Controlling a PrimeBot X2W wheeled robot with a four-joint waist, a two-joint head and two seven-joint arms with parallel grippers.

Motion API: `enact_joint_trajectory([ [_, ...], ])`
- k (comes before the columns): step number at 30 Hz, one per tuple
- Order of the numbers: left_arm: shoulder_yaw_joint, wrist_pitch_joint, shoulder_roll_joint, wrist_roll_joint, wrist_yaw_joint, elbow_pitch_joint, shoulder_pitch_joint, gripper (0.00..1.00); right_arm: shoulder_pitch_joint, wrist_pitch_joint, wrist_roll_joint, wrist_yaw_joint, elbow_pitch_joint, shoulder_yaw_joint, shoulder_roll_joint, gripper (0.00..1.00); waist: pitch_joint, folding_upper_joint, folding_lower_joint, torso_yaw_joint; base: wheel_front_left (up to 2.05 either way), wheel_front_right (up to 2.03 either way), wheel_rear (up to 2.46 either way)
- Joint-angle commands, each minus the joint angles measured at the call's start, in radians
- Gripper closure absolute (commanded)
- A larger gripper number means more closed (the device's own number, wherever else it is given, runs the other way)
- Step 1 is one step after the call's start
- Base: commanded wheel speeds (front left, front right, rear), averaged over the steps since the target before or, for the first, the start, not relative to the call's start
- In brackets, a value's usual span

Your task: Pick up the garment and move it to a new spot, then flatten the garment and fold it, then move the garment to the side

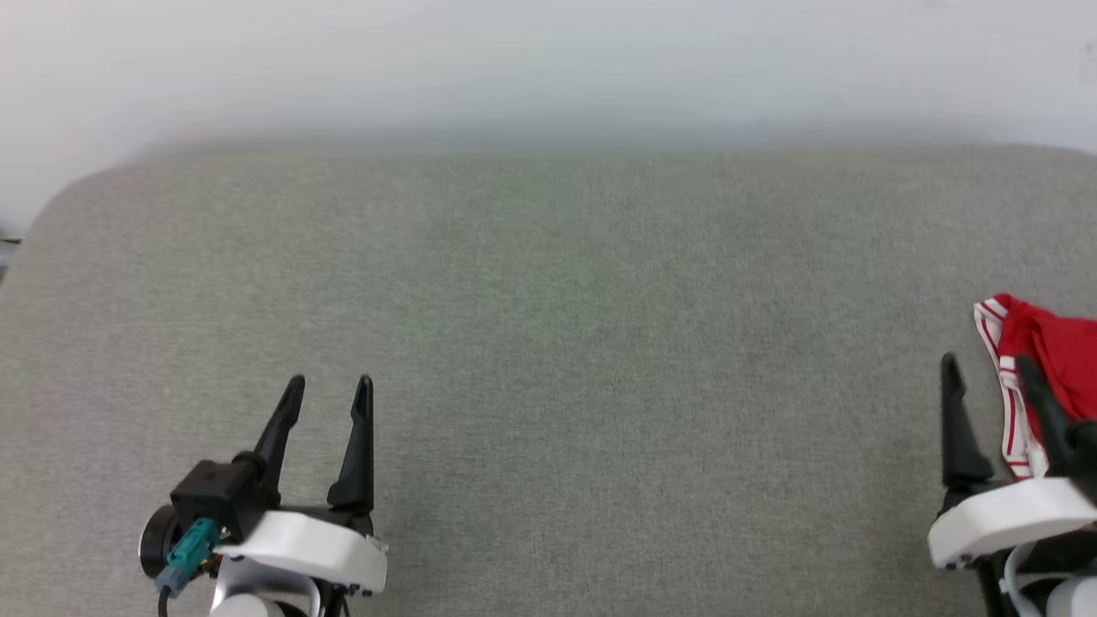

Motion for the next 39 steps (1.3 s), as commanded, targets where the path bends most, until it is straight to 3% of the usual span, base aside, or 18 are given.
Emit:
enact_joint_trajectory([
  [1, 0.006, -0.002, -0.005, 0.009, 0.000, 0.009, 0.027, 0.00, 0.043, 0.008, 0.019, -0.001, -0.024, 0.029, 0.004, 0.00, -0.046, 0.0000, 0.0003, 0.023, 0.00, 0.00, 0.00],
  [17, 0.006, -0.002, -0.018, 0.030, 0.020, 0.036, 0.158, 0.00, 0.297, 0.117, 0.099, -0.001, -0.267, 0.104, 0.006, 0.00, -0.168, 0.0000, 0.0003, 0.037, 0.00, 0.00, 0.00],
  [32, 0.003, -0.001, -0.020, 0.026, 0.019, 0.054, 0.139, 0.00, 0.309, 0.136, 0.110, -0.001, -0.282, 0.111, 0.006, 0.00, -0.171, 0.0000, 0.0003, 0.036, 0.00, 0.00, 0.00],
  [33, 0.005, 0.001, -0.022, 0.021, 0.022, 0.055, 0.148, 1.00, 0.309, 0.138, 0.103, 0.000, -0.280, 0.110, 0.005, 1.00, -0.171, 0.0000, 0.0003, 0.036, 0.00, 0.00, 0.00],
  [39, 0.018, 0.023, -0.035, -0.037, 0.015, 0.085, 0.151, 1.00, 0.300, 0.138, 0.172, 0.000, -0.237, 0.117, 0.004, 1.00, -0.169, 0.0000, 0.0003, 0.035, 0.00, 0.00, 0.00],
])
